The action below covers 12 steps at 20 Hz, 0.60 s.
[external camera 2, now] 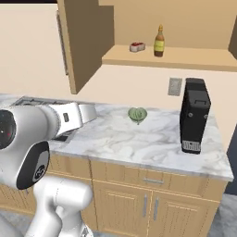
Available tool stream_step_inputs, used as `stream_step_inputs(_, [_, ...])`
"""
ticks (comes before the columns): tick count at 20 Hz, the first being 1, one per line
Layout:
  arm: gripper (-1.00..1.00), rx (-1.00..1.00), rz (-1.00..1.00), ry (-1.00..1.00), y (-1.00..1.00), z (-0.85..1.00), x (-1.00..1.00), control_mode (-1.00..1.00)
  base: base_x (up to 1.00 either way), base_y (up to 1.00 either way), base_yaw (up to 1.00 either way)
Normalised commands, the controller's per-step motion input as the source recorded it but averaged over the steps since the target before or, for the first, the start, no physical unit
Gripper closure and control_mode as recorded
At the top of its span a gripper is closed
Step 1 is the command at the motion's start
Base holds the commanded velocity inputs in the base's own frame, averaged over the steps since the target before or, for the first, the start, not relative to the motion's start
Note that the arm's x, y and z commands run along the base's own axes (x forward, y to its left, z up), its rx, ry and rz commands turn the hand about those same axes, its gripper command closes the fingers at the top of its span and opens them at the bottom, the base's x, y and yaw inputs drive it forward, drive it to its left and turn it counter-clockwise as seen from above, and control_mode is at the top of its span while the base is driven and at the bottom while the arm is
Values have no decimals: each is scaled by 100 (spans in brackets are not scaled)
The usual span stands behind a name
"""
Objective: Pick the honey bottle and bar from the counter and place them in the cabinets closest to them.
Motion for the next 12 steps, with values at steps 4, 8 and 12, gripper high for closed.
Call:
stream_step_inputs(4, [-100, 0, 0, 0, 0, 0, 0, 100, -32, 57, 1])
stream_step_inputs(8, [-100, 0, 0, 0, 0, 0, 0, 100, -30, 62, 0])
stream_step_inputs(12, [-100, 0, 0, 0, 0, 0, 0, 100, -25, 73, 0])
